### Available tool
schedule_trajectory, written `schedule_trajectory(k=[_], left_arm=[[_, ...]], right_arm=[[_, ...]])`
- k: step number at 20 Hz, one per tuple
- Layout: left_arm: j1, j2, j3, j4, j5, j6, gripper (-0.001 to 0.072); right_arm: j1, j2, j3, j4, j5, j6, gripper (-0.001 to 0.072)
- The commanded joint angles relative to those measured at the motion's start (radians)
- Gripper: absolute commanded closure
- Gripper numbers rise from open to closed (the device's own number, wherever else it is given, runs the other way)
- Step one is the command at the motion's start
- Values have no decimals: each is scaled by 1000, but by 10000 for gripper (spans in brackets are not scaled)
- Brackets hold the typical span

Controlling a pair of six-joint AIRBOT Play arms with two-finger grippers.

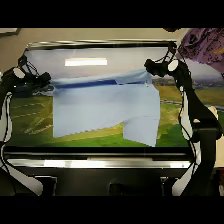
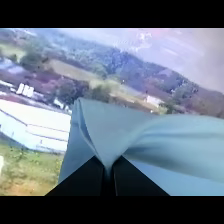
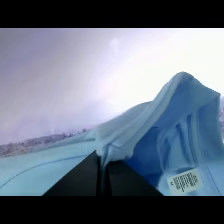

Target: Fold the clothes and pants, and hang the long-sleeved shirts on hangers.

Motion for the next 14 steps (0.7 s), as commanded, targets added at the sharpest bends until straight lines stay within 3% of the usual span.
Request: schedule_trajectory(k=[1, 3, 7, 14], left_arm=[[-5, -15, 10, 1, -190, -113, 692], [-17, -10, 10, 2, -296, -119, 693], [-53, -13, 10, 4, -476, -124, 692], [-113, -57, -5, 64, -513, -157, 692]], right_arm=[[2, 10, 0, -175, 92, 113, 683], [2, 21, 2, -299, 158, 233, 683], [2, 21, 1, -332, 255, 247, 683], [2, 12, 1, -382, 370, 246, 683]])
